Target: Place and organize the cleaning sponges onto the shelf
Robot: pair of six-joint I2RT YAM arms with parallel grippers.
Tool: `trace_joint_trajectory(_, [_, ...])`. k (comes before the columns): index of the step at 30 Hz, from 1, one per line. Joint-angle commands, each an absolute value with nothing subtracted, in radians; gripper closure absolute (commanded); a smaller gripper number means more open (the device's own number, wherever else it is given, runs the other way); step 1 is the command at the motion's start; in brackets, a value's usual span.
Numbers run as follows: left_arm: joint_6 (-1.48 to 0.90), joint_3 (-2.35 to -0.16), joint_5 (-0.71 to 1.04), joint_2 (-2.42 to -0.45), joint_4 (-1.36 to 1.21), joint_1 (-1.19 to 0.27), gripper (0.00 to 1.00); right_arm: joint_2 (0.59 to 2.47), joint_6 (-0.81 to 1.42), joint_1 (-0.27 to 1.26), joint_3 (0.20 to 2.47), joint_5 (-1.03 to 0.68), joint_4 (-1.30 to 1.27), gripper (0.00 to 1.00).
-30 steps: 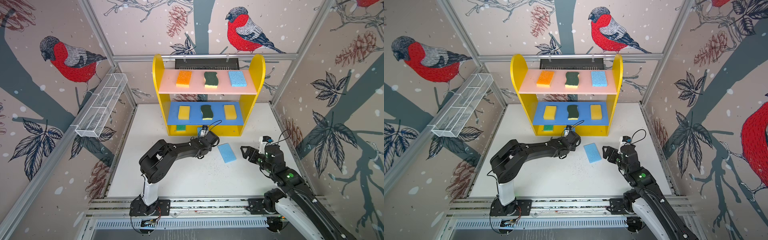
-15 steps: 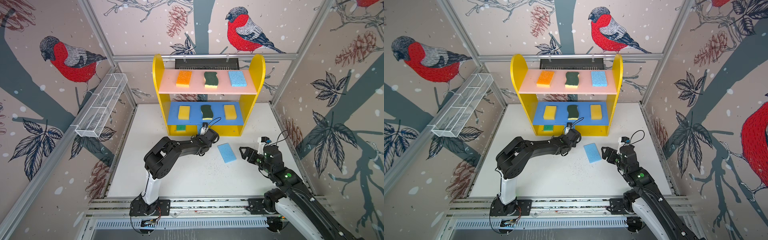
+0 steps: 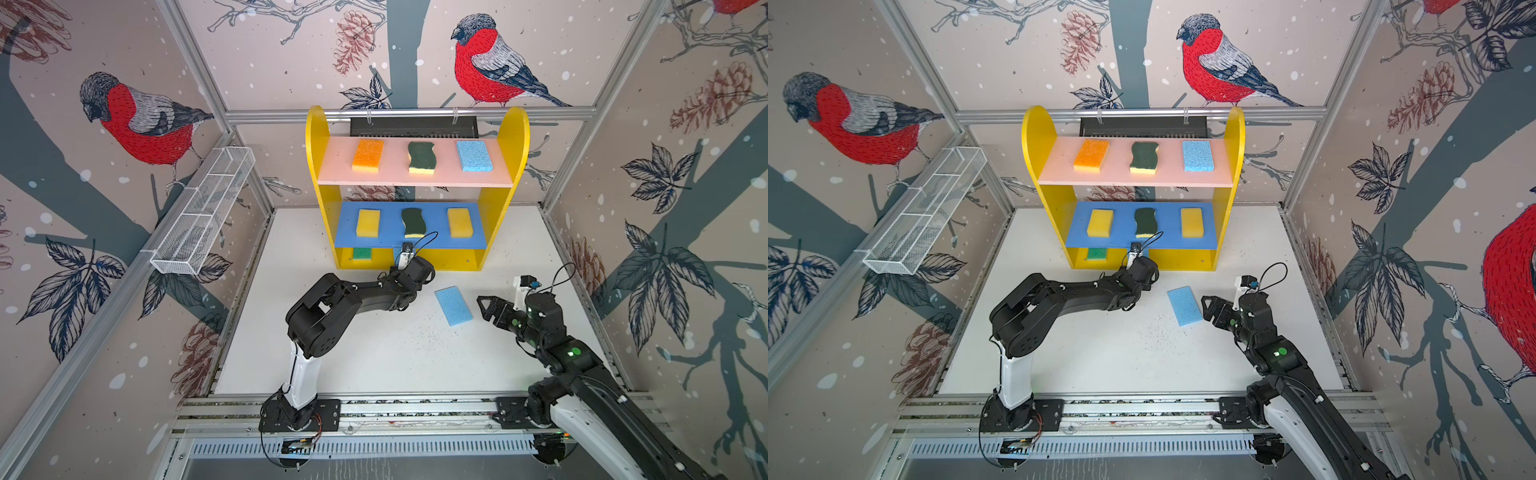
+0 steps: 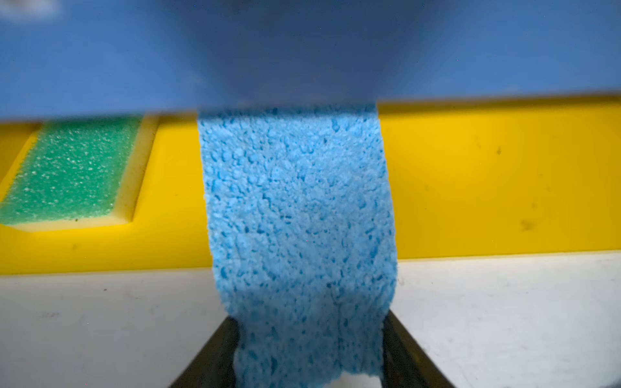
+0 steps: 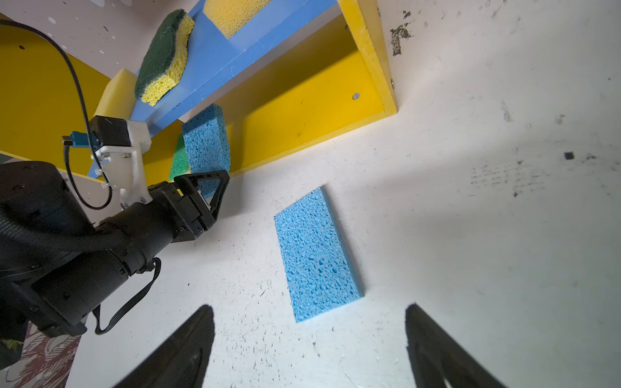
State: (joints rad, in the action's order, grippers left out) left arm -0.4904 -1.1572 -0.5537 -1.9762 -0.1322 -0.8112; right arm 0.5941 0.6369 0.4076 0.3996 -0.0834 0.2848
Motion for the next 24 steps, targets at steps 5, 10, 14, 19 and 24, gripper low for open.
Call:
trace_joint_trajectory(5, [-0.451,-1.15,-0.583,-1.959,-0.211,-0.823,0.39,0.592,0.649,0.407,0.394,-0.094,0.25,0.11])
trace_joint_trajectory(10, [-0.449,-1.212,-0.59,-2.014,-0.155,-0.824,0.38,0.585,0.651,0.408,0.384,-0.098,0.253,0.12])
trace_joint_trajectory(14, [-0.457,-1.209,-0.603,-2.028,-0.181,-0.823,0.38,0.572,0.65,0.407,0.379,-0.095,0.257,0.12])
trace_joint_trajectory(19, [-0.457,-1.228,-0.636,-2.053,-0.178,-0.824,0.38,0.566,0.651,0.407,0.373,-0.1,0.261,0.12])
trace_joint_trajectory(24, [-0.447,-1.243,-0.645,-2.078,-0.189,-0.824,0.37,0.561,0.654,0.407,0.368,-0.104,0.261,0.12])
